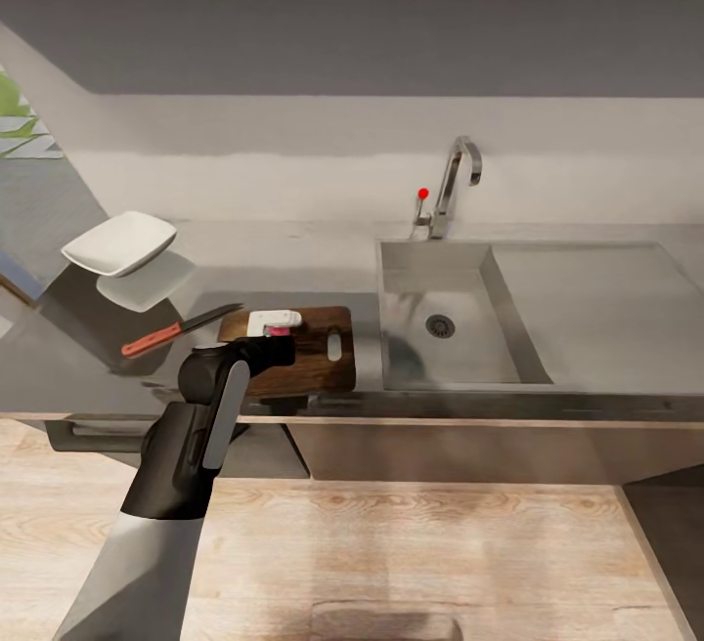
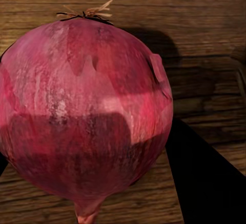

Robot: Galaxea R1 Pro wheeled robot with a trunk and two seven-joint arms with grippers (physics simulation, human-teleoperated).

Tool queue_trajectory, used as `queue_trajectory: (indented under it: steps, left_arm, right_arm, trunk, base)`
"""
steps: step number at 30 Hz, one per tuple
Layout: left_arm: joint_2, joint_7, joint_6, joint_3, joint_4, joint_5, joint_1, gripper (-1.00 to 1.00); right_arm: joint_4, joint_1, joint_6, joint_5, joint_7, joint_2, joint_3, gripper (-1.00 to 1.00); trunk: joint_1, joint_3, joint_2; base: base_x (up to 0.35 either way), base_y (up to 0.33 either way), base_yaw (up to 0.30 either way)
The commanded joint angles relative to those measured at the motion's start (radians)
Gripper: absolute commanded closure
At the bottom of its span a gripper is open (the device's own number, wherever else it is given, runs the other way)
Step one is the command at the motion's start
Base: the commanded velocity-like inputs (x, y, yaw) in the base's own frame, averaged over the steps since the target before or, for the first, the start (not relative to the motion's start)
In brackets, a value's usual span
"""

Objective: In the kitchen, take the Vidalia onion out of the sink, dice it on the chopping board with the paring knife, put the diced onion into the bowl on the countertop, then place both the paring knife and the chopping board into the sink.

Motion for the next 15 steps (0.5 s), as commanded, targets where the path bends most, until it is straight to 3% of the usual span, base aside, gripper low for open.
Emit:
queue_trajectory:
  steps: [1, 15]
  left_arm:
    - [0.0, 0.009, 0.004, -0.001, -0.001, 0.009, -0.001, 1.0]
    - [0.0, 0.009, 0.004, -0.001, 0.0, 0.009, -0.001, 1.0]
  right_arm:
    - [-0.001, 0.0, -0.003, -0.008, -0.006, -0.002, 0.006, -1.0]
    - [-0.002, 0.0, -0.003, -0.008, -0.006, -0.001, 0.005, -1.0]
  trunk:
    - [0.001, -0.001, -0.002]
    - [0.001, -0.01, -0.002]
  base:
    - [0.004, 0.0, 0.0]
    - [0.0, 0.0, 0.0]
